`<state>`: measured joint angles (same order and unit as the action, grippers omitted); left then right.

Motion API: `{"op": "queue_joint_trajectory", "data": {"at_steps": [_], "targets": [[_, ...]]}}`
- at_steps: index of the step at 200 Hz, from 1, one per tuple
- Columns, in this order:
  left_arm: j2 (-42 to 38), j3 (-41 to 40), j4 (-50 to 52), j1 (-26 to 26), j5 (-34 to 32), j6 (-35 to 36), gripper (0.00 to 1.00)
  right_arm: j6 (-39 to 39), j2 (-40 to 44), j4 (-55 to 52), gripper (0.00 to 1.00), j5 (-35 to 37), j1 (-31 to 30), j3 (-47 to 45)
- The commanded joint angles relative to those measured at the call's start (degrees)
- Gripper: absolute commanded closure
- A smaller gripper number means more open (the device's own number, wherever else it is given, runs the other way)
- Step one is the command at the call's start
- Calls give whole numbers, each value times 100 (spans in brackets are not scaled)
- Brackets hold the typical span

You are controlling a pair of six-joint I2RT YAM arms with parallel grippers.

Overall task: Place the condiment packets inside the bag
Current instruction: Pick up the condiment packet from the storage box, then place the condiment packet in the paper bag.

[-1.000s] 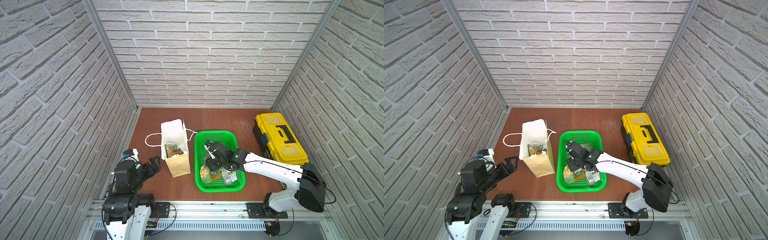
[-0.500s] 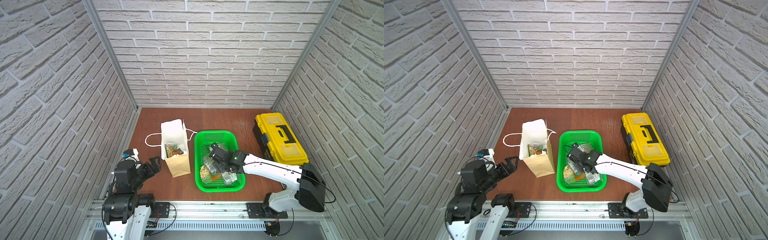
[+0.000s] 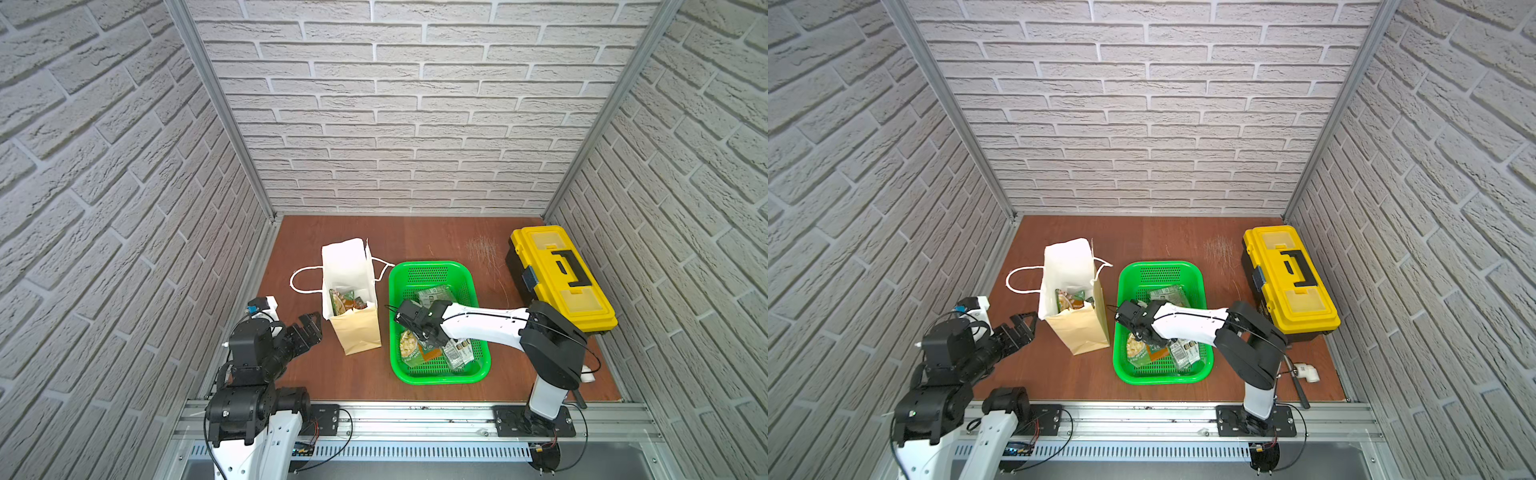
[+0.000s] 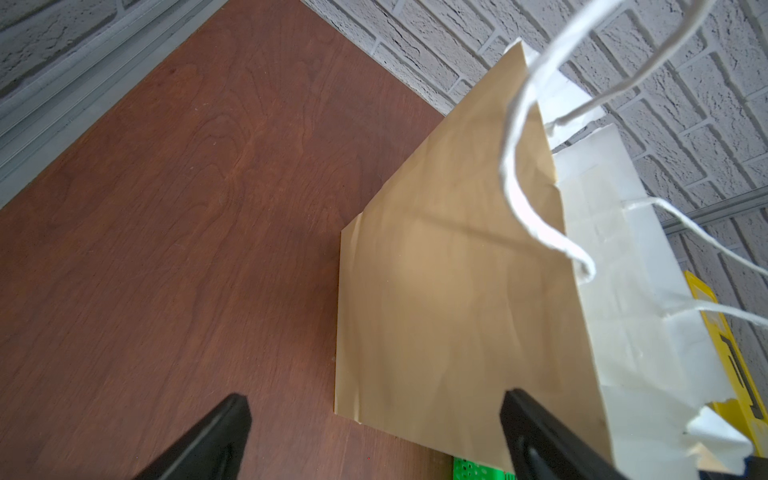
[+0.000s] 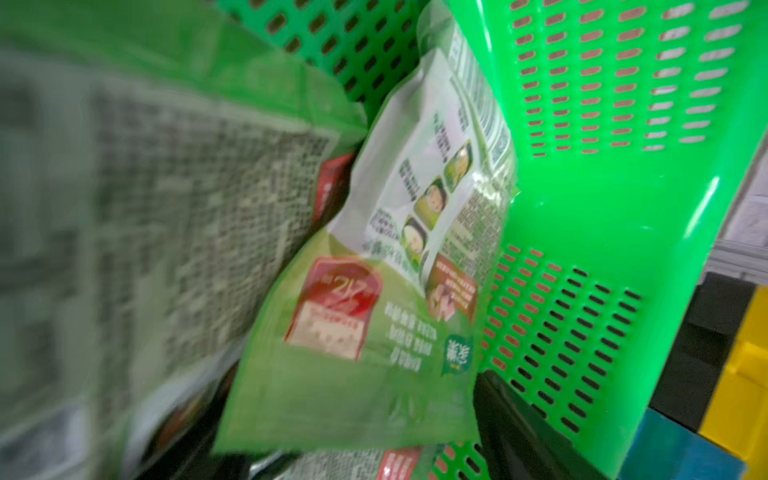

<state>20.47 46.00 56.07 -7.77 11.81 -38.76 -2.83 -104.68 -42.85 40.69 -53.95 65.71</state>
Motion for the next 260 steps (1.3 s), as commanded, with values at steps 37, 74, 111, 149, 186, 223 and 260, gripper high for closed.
{"op": "queue_joint_trajectory", "data": {"at_steps": [37,74,111,149,186,223,260], "targets": [[1,25,-277,-45,72,71,2,462,101,979,70,692,261,57],[1,27,-280,-42,99,82,2,286,912,1060,97,481,376,-8],[8,23,-283,-43,109,79,2,-47,1972,511,97,369,377,731],[27,15,-301,-51,127,88,2,-54,2675,180,97,-131,192,2033],[27,15,-300,-49,128,88,2,-244,2678,54,97,-947,-10,3479],[36,10,-302,-49,132,88,2,-872,2087,91,97,-2576,-33,4926],[27,5,-312,-52,150,88,2,-1699,1354,184,97,-3565,-39,5821]]}}
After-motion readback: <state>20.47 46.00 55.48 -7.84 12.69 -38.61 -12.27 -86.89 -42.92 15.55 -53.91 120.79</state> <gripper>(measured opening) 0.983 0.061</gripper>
